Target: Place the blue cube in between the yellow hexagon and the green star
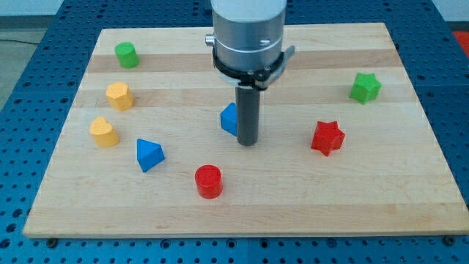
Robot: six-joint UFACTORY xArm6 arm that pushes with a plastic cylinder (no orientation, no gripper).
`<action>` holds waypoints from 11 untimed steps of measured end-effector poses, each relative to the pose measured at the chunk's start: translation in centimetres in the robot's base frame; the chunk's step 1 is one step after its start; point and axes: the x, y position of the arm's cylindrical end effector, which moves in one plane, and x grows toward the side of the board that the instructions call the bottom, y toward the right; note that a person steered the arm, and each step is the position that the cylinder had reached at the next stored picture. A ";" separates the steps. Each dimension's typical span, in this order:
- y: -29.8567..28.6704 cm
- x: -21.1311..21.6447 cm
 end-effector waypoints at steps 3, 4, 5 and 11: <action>-0.3 0.2; -4.0 -4.8; -2.5 -11.2; -7.4 -7.9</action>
